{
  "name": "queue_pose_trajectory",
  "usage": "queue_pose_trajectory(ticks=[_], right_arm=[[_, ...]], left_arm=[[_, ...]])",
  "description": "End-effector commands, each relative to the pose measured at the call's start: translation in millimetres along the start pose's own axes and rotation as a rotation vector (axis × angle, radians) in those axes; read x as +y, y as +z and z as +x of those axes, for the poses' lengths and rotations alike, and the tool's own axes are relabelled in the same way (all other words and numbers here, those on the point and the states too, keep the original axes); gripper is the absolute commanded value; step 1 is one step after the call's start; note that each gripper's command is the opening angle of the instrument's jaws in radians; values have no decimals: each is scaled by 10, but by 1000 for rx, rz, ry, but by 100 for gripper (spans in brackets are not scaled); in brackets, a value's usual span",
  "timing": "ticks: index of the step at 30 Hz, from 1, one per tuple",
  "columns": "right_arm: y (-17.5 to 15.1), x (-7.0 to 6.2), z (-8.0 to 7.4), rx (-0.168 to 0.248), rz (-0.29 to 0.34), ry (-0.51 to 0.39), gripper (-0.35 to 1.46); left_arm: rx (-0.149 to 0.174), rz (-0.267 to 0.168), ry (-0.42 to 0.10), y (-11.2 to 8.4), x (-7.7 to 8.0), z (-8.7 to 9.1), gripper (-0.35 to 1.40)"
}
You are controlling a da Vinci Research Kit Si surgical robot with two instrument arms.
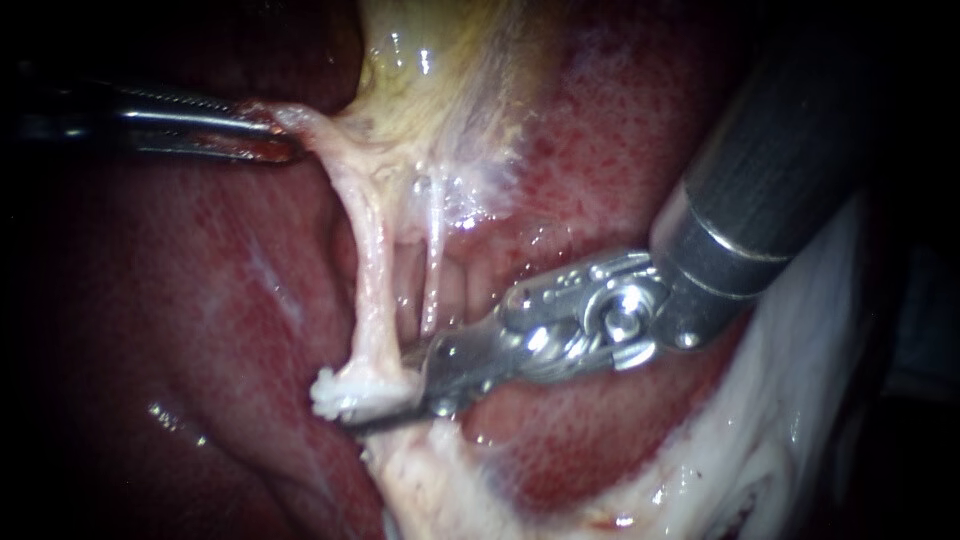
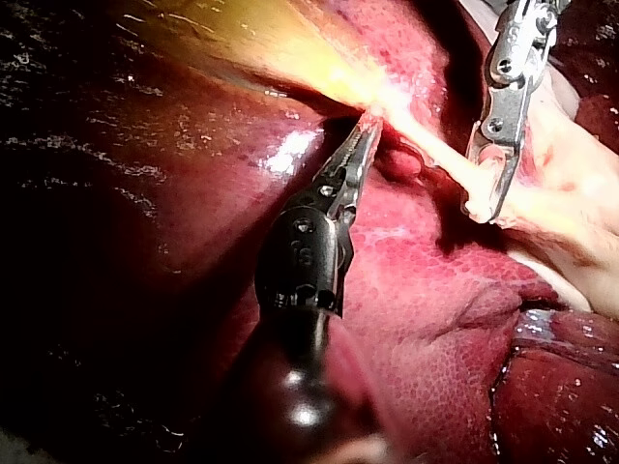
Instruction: Clipping third clip left tube
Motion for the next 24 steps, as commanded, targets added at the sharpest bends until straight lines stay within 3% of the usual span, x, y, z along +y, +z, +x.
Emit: queue_pose_trajectory(ticks=[1, 4, 8, 14, 17, 24], right_arm=[[0, 0, 0, 7, 0, 0, 8], [4, 4, 2, 55, 5, 1, 37], [9, 10, 4, 134, -2, 1, 49], [4, 17, -2, 151, 0, -5, 49], [1, 21, -6, 181, 24, 15, 49], [-6, 26, -13, 263, 142, 86, 50]], left_arm=[[0, 0, 0, 0, 0, 0, -35], [0, 0, 0, 0, 0, 0, -35], [0, -1, 0, -1, 0, -1, -35], [0, -2, 1, -2, -2, -2, -35], [0, -2, 1, -3, -3, -2, -35], [0, -3, 2, -4, -3, -3, -35]])
